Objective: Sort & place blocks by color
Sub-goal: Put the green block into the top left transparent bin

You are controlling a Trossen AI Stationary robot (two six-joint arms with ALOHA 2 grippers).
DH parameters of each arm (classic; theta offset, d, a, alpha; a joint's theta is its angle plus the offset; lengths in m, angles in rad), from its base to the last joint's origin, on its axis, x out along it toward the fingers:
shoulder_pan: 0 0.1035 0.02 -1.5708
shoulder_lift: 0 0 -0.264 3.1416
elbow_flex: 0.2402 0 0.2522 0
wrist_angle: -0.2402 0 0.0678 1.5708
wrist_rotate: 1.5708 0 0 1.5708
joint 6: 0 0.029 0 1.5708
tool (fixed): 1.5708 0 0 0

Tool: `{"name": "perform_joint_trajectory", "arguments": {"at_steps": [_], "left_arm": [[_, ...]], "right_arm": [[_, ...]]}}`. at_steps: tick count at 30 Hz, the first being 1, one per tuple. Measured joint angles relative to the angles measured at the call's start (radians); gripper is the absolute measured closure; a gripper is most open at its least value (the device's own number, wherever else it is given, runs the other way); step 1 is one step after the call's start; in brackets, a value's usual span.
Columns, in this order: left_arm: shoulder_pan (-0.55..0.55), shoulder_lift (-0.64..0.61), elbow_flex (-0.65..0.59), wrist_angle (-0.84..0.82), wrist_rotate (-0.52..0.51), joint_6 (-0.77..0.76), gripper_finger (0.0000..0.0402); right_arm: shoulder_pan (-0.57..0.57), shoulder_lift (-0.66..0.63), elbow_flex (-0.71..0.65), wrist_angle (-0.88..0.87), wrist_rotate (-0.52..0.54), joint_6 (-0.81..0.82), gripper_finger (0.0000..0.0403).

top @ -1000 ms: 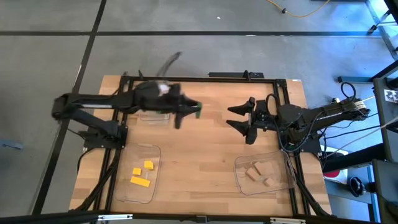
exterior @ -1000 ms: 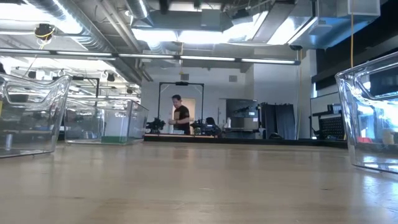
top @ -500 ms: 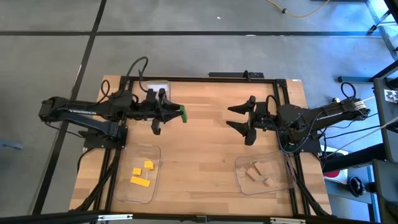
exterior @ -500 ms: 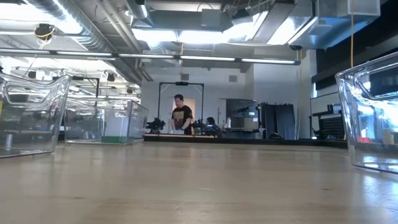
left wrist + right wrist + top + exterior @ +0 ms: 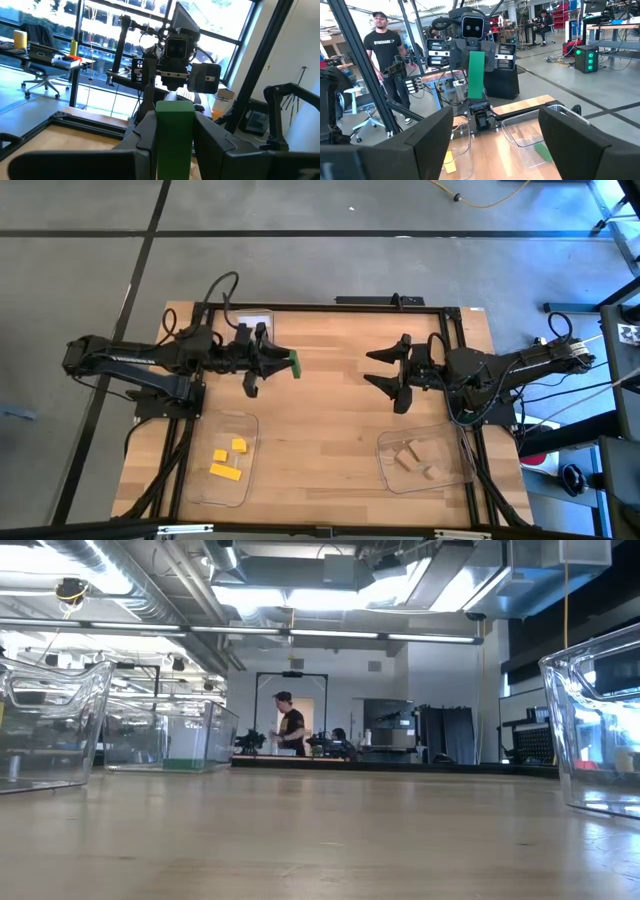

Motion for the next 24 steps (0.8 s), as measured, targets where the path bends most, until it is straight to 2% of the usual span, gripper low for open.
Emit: {"name": "perform_joint_trajectory", "arguments": {"at_steps": [8, 10, 13, 18, 20, 24], "left_arm": [[0.000, 0.000, 0.000, -0.013, 0.001, 0.008, 0.0322], [0.008, -0.007, 0.014, -0.086, -0.001, 0.013, 0.0322], [0.045, -0.022, 0.098, -0.335, -0.021, 0.062, 0.0322], [0.171, 0.033, 0.329, -0.897, -0.073, 0.247, 0.0322], [0.239, 0.076, 0.402, -1.096, -0.082, 0.379, 0.0322], [0.358, 0.168, 0.464, -1.350, -0.082, 0.730, 0.0322]], "right_arm": [[0.000, 0.000, 0.000, 0.000, 0.000, 0.000, 0.0108], [0.000, 0.000, 0.000, 0.000, 0.000, 0.003, 0.0108], [0.000, 0.000, 0.000, 0.000, 0.001, 0.005, 0.0108], [0.000, 0.000, 0.000, 0.000, 0.001, 0.007, 0.0108], [0.000, 0.000, 0.000, 0.001, 0.002, 0.007, 0.0108], [0.000, 0.000, 0.000, 0.003, 0.003, 0.009, 0.0108]]}}
